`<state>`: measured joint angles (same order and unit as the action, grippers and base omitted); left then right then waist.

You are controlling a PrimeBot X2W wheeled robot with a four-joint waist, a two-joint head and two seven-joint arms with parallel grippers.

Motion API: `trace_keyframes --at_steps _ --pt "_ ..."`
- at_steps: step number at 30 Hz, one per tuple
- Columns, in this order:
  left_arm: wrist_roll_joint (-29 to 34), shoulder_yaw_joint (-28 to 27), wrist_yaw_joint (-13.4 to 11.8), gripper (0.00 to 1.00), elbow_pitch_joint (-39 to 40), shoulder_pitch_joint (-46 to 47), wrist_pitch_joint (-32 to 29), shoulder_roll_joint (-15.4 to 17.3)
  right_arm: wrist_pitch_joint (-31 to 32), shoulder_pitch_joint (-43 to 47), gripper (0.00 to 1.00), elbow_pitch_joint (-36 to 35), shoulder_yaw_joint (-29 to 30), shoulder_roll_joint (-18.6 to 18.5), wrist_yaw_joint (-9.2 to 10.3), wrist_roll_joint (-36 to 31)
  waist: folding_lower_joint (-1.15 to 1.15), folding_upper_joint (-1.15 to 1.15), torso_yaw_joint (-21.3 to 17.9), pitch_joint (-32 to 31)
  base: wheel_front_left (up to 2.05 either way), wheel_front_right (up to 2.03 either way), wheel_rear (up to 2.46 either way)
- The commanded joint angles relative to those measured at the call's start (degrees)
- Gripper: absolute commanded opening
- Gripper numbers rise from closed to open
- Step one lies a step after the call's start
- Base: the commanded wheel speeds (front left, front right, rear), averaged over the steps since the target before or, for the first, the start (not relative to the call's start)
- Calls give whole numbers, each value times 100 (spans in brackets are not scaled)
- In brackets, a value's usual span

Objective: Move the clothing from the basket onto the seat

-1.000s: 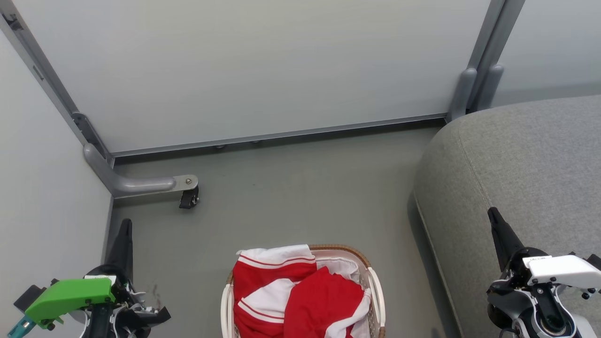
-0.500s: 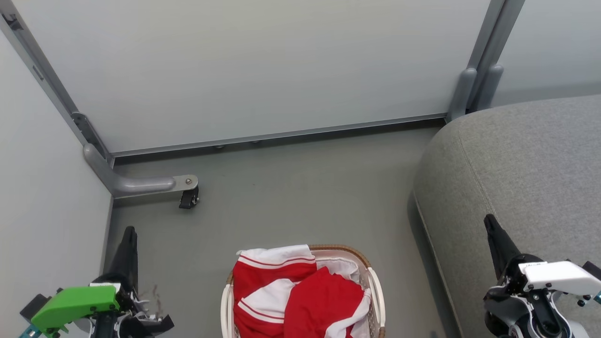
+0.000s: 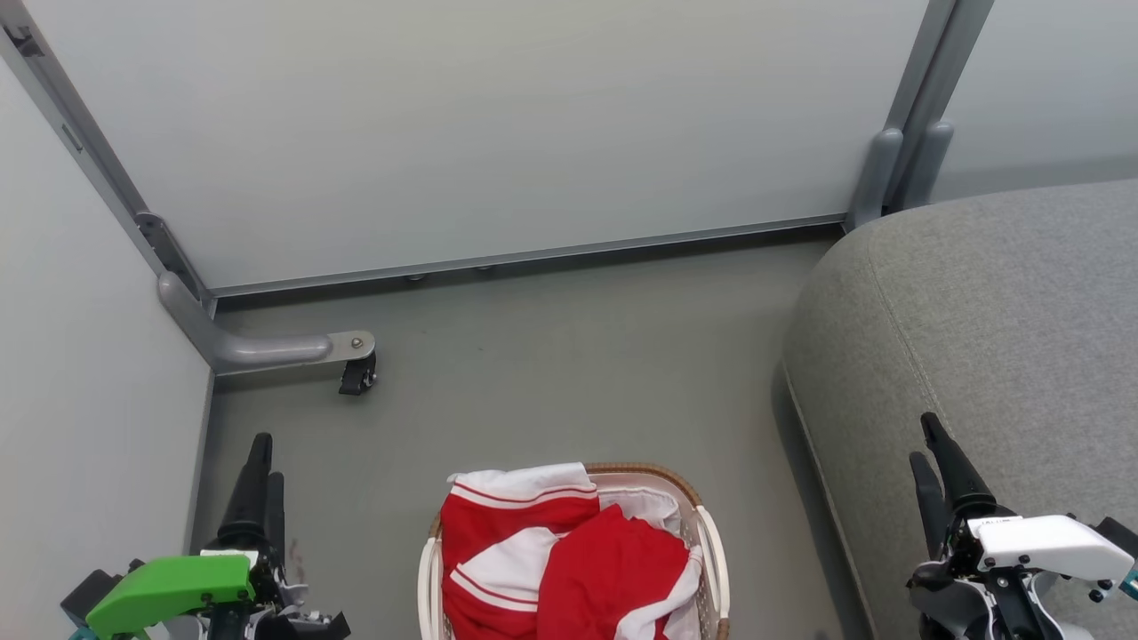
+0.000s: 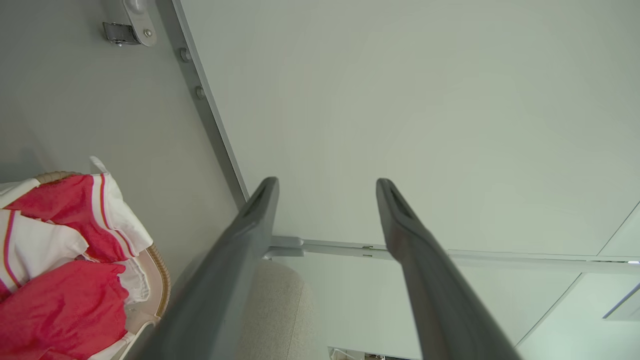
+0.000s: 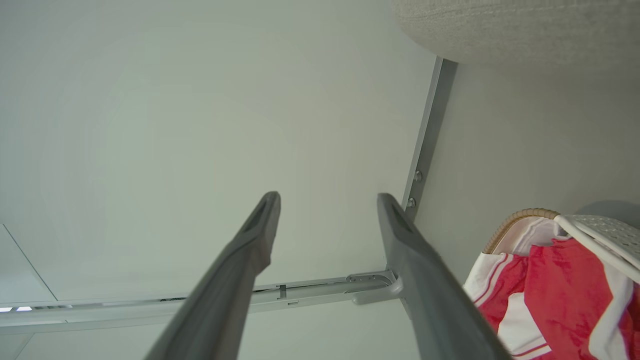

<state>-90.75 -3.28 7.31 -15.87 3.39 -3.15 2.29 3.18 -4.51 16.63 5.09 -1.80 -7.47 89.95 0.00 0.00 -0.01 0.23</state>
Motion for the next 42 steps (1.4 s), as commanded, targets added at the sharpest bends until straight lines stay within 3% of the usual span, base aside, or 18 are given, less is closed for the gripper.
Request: trace_keyframes --at_steps 1,9,21,42 --pt "123 35 8 100 123 48 71 26 -69 -39 100 -104 16 -47 -1 -133 0 0 0 0 0 0 0" --pt "693 116 10 100 256 42 268 31 -268 -25 100 -276 128 -57 -2 -1034 0 0 10 1 0 0 0" --pt "2303 291 -45 100 577 49 559 39 -561 46 100 -713 92 -70 -2 -2787 0 0 32 11 0 0 0" --pt "4415 718 -290 100 560 -164 954 51 -956 171 100 -649 -14 -87 -2 -4886 0 0 64 29 0 0 0"
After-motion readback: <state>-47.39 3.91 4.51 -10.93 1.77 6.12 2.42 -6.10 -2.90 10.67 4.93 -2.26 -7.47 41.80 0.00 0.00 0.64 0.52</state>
